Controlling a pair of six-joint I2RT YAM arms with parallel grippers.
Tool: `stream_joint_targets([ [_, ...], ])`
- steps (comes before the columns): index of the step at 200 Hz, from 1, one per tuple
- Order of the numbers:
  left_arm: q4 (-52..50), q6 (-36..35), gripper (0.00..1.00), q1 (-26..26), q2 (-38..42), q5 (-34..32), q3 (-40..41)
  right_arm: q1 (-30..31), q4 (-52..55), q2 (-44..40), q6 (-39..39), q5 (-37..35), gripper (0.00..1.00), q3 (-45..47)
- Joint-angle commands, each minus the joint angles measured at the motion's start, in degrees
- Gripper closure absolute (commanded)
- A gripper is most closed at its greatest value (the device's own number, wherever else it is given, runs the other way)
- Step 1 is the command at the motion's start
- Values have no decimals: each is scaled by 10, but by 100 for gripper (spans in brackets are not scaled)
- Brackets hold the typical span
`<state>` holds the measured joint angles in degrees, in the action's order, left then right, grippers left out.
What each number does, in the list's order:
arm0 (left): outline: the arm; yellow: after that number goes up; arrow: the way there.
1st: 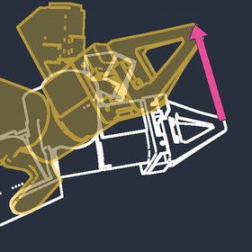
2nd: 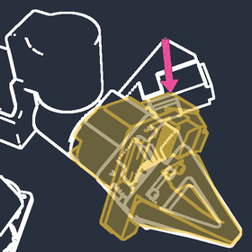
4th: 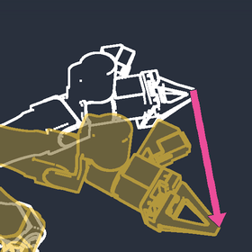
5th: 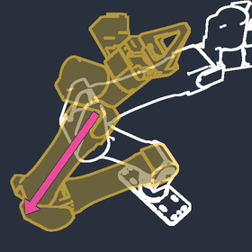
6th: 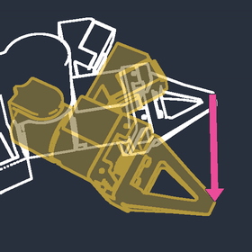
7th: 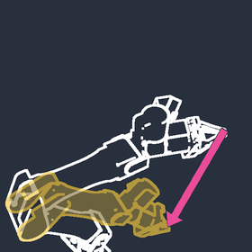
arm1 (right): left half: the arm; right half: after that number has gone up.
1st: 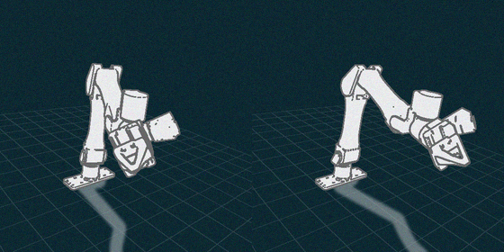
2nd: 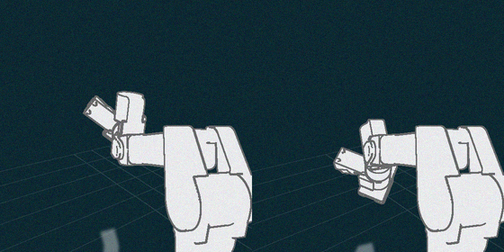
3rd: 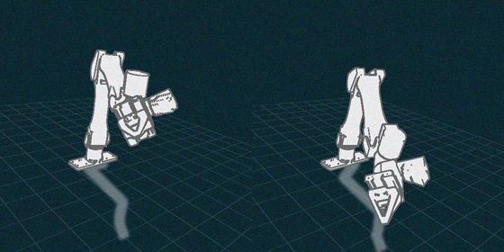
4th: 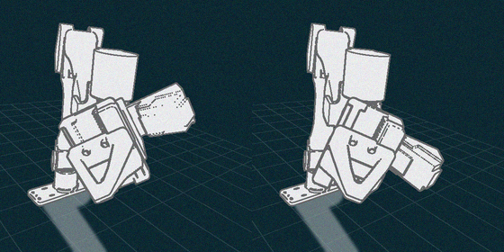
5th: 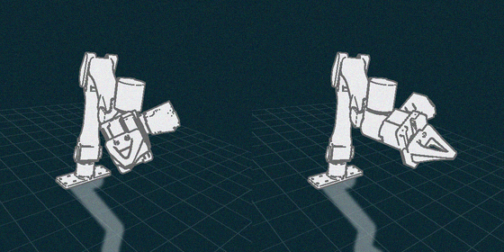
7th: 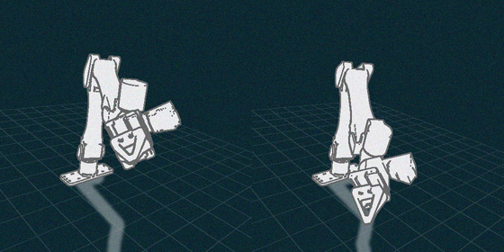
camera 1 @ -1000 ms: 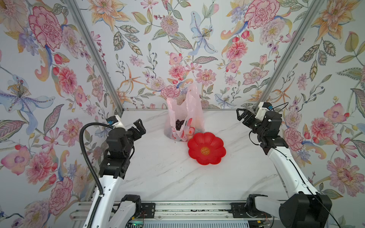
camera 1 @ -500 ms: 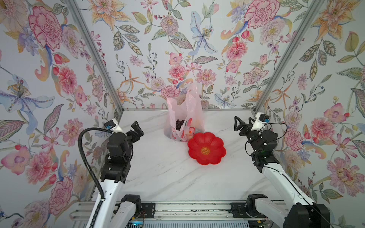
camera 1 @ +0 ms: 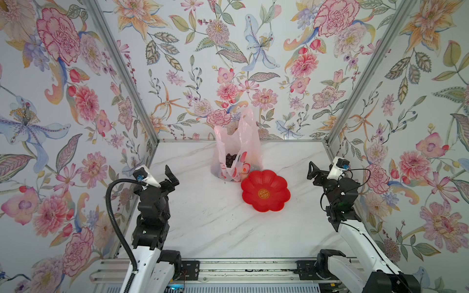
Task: Place the fruits into the plastic bag
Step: Reset both arms
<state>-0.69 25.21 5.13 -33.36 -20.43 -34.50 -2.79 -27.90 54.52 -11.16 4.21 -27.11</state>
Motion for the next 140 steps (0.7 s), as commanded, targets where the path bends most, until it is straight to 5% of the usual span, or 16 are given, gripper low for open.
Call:
stream_joint_targets([
  [1,17,-24,1,-5,10,-21,24,-11,16,-1,35,-11,1,25],
  [45,34,-29,1,-5,3,-28,56,-39,-65,18,53,-15,1,98],
  [140,136,-33,1,-4,-40,-49,139,-47,-264,208,78,26,1,133],
])
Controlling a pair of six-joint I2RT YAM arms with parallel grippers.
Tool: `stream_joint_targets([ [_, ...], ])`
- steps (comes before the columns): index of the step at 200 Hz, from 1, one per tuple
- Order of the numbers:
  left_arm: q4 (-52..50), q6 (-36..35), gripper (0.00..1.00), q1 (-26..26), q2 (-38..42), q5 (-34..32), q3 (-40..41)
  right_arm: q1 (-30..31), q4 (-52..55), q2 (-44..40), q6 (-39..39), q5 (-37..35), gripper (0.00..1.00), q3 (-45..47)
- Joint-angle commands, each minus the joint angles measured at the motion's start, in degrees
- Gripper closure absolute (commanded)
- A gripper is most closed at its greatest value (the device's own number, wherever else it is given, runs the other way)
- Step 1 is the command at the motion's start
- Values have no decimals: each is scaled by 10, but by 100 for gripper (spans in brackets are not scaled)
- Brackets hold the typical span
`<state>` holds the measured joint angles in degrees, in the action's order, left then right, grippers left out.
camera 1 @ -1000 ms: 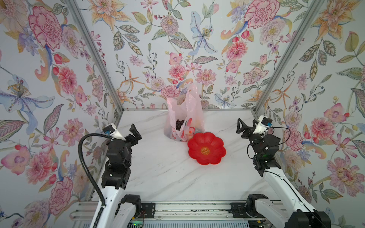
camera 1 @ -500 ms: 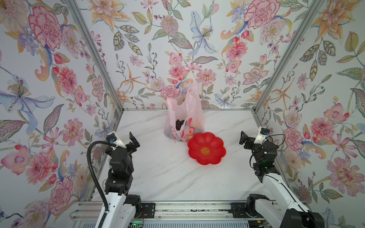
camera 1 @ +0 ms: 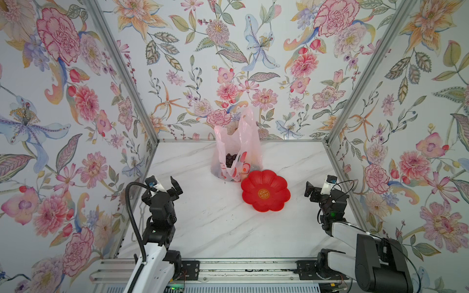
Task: Place the fruits into the plastic bag
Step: Reset both arms
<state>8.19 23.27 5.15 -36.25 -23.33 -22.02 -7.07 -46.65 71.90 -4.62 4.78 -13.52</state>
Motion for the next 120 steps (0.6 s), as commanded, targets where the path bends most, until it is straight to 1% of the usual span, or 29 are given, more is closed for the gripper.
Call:
stream_joint_targets([
  [1,49,-14,1,-5,-12,-20,15,-5,-77,37,12,20,1,-4],
  [33,93,-38,1,-5,-48,-29,29,-6,-98,75,-3,30,1,-21],
  [50,113,-44,1,-5,-68,-35,33,-5,-146,97,-8,37,1,-10],
  [78,141,-52,1,-5,-94,-42,40,-4,-191,104,-1,48,1,12],
  [105,171,-54,1,-5,-114,-49,45,3,-268,122,8,51,1,43],
  [120,189,-60,1,-6,-128,-53,45,12,-322,151,18,47,1,58],
])
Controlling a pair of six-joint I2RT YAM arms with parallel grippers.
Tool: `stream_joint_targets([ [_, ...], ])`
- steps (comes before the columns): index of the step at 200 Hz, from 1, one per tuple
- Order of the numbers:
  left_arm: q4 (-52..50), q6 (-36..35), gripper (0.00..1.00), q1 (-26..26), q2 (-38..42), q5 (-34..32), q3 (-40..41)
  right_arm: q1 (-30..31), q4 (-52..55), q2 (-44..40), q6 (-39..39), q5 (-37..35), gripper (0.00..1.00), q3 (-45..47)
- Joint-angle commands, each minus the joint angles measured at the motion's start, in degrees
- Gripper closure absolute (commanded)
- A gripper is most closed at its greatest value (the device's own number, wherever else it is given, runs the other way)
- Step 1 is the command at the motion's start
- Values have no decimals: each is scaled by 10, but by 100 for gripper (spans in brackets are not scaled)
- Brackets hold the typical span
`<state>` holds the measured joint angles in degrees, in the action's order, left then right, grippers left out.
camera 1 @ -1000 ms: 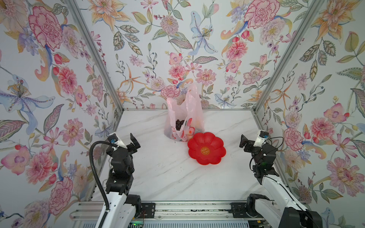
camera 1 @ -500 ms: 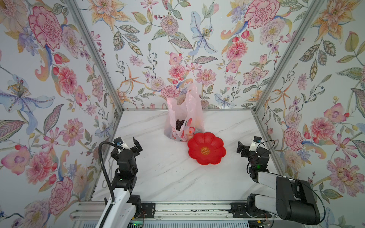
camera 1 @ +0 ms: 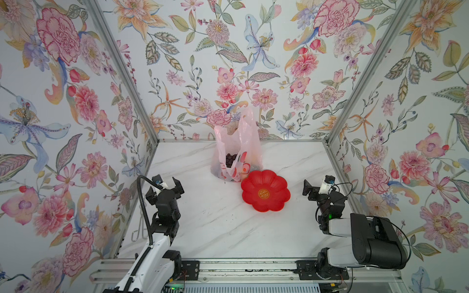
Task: Place the fruits into the plastic bag
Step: Reset both arms
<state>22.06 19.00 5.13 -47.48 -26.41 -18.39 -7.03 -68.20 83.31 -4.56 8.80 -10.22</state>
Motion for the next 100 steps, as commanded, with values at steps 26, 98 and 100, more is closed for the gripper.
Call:
stream_joint_targets([
  [26,78,-32,1,-9,-40,-24,11,19,-140,69,25,8,1,22],
  [98,226,-51,1,-17,-170,-20,25,66,52,52,66,-50,1,-66],
  [100,230,-51,1,-18,-175,-19,25,66,51,52,66,-51,1,-67],
])
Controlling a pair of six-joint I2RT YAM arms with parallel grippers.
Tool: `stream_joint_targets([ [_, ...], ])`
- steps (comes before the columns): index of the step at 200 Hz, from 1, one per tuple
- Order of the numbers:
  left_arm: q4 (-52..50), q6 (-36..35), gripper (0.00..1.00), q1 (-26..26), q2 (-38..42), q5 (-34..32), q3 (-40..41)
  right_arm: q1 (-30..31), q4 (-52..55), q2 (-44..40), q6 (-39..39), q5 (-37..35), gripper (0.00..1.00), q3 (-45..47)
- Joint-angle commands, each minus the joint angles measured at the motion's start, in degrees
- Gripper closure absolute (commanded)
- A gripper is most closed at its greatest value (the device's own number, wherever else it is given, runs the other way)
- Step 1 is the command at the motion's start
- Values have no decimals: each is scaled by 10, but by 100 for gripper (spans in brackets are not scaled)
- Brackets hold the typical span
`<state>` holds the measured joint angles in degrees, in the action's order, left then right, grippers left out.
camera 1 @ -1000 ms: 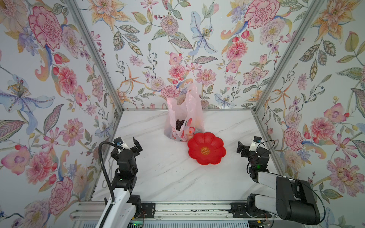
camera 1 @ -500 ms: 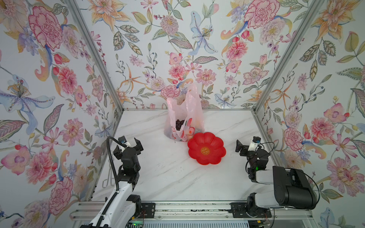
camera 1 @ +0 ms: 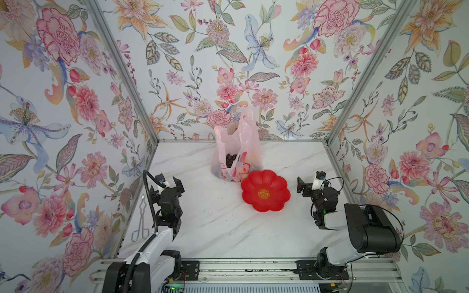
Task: Place the fruits into the plastic bag
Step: Reset both arms
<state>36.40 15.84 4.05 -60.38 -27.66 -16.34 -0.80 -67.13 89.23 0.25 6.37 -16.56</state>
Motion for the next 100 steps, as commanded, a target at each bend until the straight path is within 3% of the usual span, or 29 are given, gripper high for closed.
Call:
stream_joint_targets([
  [1,90,-20,1,-7,-49,-6,4,4,40,-7,18,-26,1,-3],
  [62,213,-72,1,-11,-194,54,-14,4,41,-7,17,-27,1,-3],
  [100,278,-104,1,-12,-208,92,3,4,41,-7,17,-26,1,-3],
])
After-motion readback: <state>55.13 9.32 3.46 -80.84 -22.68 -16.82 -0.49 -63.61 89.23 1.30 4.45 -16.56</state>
